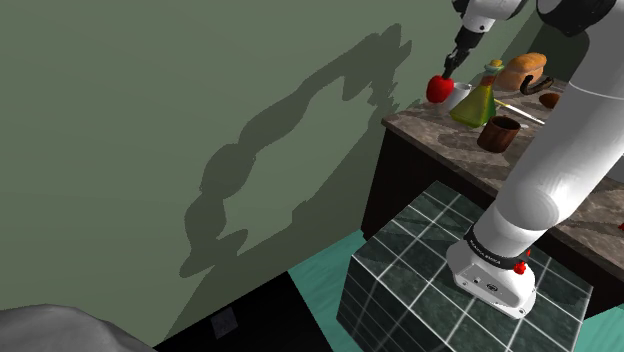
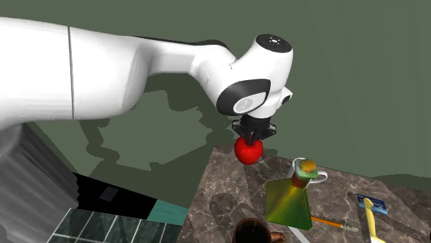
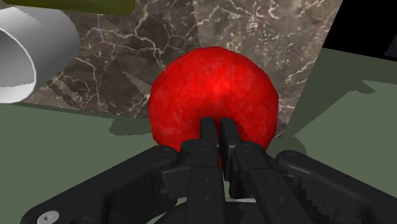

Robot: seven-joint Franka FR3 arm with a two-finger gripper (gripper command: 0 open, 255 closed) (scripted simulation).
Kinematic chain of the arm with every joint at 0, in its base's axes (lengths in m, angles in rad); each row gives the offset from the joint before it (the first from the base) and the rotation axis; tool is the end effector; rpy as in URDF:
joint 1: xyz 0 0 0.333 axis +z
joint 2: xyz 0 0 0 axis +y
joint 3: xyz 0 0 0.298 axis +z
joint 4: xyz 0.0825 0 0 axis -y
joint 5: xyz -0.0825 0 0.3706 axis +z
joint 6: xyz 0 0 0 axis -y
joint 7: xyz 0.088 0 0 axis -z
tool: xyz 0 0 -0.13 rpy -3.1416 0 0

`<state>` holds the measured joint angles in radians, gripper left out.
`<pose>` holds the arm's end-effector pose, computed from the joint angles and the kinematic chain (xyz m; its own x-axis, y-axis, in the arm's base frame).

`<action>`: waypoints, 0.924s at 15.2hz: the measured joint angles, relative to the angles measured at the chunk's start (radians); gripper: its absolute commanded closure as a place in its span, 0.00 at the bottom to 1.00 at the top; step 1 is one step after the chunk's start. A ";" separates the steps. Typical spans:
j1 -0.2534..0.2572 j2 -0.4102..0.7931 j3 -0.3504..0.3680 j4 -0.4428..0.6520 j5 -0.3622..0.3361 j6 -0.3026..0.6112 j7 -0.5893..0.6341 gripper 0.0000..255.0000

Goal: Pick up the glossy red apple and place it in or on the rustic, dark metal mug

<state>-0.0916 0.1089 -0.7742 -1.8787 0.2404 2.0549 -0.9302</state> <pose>0.3975 -0.4246 0.4402 0.9844 -0.0309 0.1732 -0.0293 -0.9995 -0.0121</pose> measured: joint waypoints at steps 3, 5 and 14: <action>0.001 -0.010 -0.002 0.030 -0.012 -0.037 0.010 1.00; 0.003 -0.019 -0.003 0.050 -0.021 -0.062 0.020 1.00; 0.002 -0.032 -0.006 0.158 -0.040 -0.177 0.043 1.00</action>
<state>-0.0901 0.0765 -0.7807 -1.7204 0.2004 1.8779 -0.8869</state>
